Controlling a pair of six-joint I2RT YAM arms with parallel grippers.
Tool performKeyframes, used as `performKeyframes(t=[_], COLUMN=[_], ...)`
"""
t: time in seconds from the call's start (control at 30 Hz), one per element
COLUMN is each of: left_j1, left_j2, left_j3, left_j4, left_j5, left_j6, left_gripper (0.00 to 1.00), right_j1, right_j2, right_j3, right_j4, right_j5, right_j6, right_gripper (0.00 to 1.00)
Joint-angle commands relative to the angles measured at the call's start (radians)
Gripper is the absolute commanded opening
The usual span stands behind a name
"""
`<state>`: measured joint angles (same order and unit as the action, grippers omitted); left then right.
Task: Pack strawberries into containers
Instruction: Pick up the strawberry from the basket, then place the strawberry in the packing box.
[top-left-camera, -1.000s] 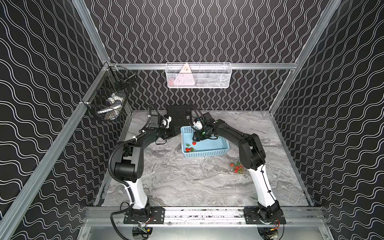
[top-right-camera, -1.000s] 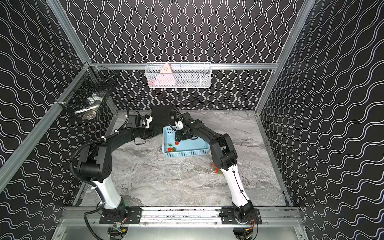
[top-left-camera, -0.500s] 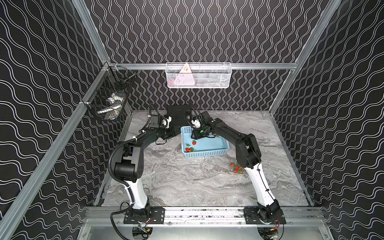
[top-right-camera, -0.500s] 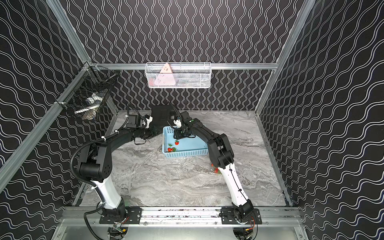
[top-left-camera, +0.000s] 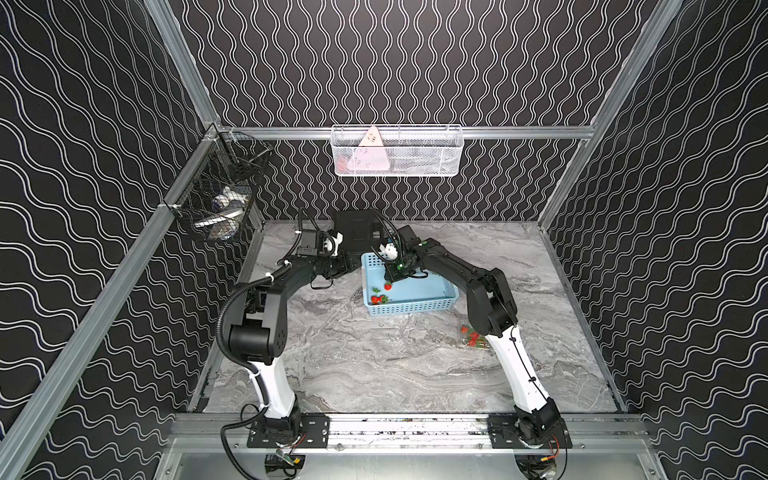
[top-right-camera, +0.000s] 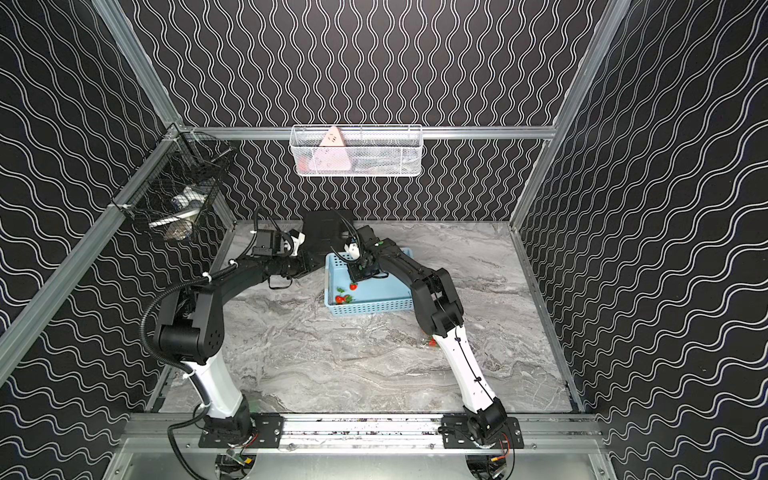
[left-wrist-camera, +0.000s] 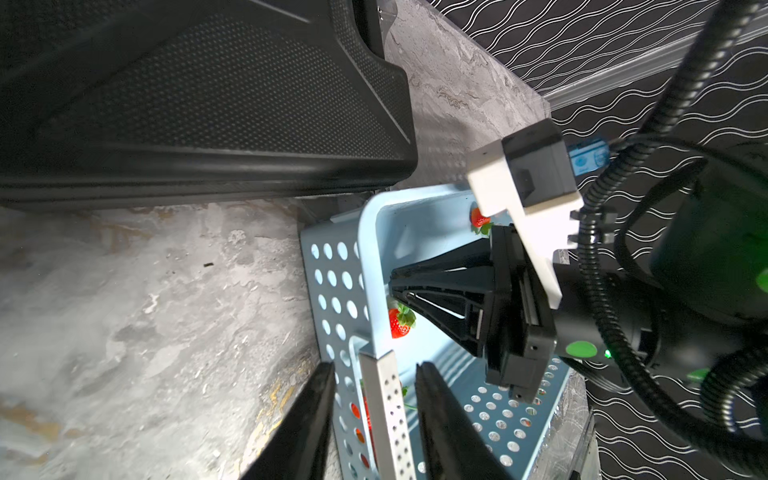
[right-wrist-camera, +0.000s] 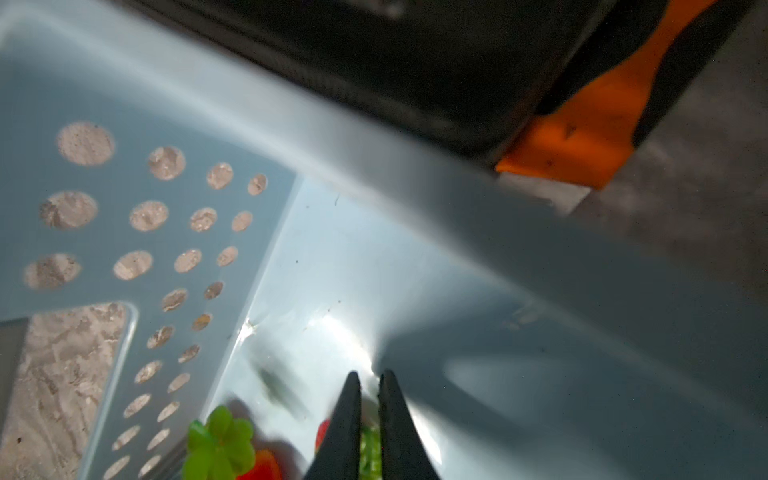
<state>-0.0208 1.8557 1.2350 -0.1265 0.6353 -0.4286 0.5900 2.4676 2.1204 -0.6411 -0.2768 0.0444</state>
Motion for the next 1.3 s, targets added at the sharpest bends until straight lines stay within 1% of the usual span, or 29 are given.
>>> performKeyframes(t=[0.0, 0.1, 0.3, 0.37, 0.47, 0.53, 0.63, 0.77, 0.93, 1.0, 1.1, 1.13, 1.2, 1.27], left_j1=[0.002, 0.002, 0.002, 0.002, 0.002, 0.002, 0.002, 0.002, 0.001, 0.001, 0.001, 0.001, 0.001, 0.001], left_j2=[0.002, -0.001, -0.006, -0.003, 0.0, 0.002, 0.002, -0.001, -0.008, -0.009, -0.007, -0.006, -0.005, -0.004], left_j3=[-0.002, -0.002, -0.003, -0.002, -0.005, -0.003, -0.002, -0.002, -0.006, -0.005, -0.006, -0.006, -0.003, -0.005], left_j4=[0.021, 0.022, 0.021, 0.022, 0.029, 0.031, 0.029, 0.036, 0.035, 0.035, 0.036, 0.035, 0.034, 0.038], left_j5=[0.013, 0.013, 0.012, 0.014, 0.019, 0.02, 0.022, 0.026, 0.024, 0.026, 0.027, 0.028, 0.027, 0.031], left_j6=[-0.006, -0.007, -0.005, -0.006, -0.012, -0.014, -0.013, -0.018, -0.017, -0.017, -0.017, -0.016, -0.016, -0.019], left_gripper=[0.38, 0.38, 0.38, 0.38, 0.39, 0.39, 0.39, 0.39, 0.39, 0.39, 0.39, 0.39, 0.39, 0.39], right_j1=[0.002, 0.002, 0.004, 0.01, 0.025, 0.049, 0.105, 0.171, 0.235, 0.254, 0.266, 0.265, 0.26, 0.241], right_j2=[-0.05, -0.103, -0.278, -0.36, -0.527, -0.632, -0.725, -0.753, -0.696, -0.673, -0.655, -0.656, -0.667, -0.674], right_j3=[-0.002, -0.02, -0.145, -0.229, -0.422, -0.553, -0.679, -0.809, -0.84, -0.828, -0.798, -0.789, -0.769, -0.735], right_j4=[-0.003, -0.002, 0.004, 0.0, 0.049, 0.077, 0.072, 0.102, 0.114, 0.098, 0.057, 0.047, 0.026, 0.0], right_j5=[0.004, 0.004, -0.027, -0.053, -0.119, -0.151, -0.164, -0.178, -0.172, -0.162, -0.139, -0.132, -0.094, -0.06], right_j6=[-0.02, -0.022, -0.005, 0.011, 0.065, 0.106, 0.144, 0.202, 0.225, 0.219, 0.2, 0.197, 0.186, 0.17], right_gripper=[0.05, 0.0, 0.0, 0.0, 0.0, 0.0, 0.0, 0.0, 0.0, 0.09, 0.32, 0.38, 0.46, 0.48])
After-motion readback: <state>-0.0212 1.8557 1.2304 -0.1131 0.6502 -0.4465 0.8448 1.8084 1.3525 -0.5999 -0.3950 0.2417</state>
